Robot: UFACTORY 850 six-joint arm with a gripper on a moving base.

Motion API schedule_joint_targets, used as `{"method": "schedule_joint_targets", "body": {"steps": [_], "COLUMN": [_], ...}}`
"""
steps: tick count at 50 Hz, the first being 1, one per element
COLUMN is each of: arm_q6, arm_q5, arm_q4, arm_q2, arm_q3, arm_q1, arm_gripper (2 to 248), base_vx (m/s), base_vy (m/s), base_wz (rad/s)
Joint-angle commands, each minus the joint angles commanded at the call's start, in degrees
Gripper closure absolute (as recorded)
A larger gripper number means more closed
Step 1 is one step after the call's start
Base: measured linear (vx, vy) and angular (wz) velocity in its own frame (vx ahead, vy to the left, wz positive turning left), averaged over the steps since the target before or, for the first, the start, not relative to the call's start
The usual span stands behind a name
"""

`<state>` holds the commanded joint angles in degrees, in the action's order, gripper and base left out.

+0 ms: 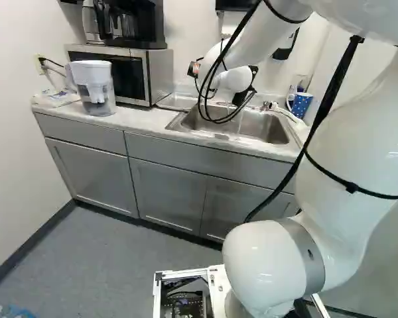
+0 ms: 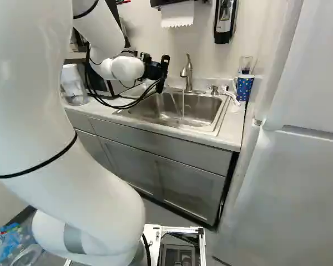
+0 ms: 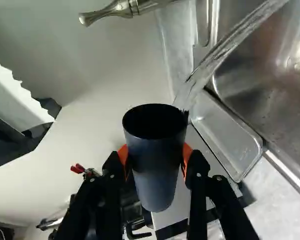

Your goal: Rinse the cup and place it in the tray

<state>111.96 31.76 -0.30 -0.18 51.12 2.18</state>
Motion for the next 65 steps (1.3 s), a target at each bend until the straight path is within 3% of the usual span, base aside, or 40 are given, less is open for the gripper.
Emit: {"method": "schedule_joint_targets", "body": {"steps": [7,42,50,65], "arm_q6": [4.22,4.22,1.41,-7.24], "arm_q5": [0.0,0.0,0.0,0.0], "arm_q4": [0.0,0.0,0.0,0.0], "arm_q2": [0.0,0.0,0.0,0.0], "arm_q3": [0.0,0.0,0.0,0.0], "arm_q1": [0.0,0.0,0.0,0.0], "arm_gripper": [128,128,128,128], "base_vx": [0.0,0.0,0.0,0.0], "base_vy": [0.0,0.0,0.0,0.0], "base_wz": [0.0,0.0,0.0,0.0]}}
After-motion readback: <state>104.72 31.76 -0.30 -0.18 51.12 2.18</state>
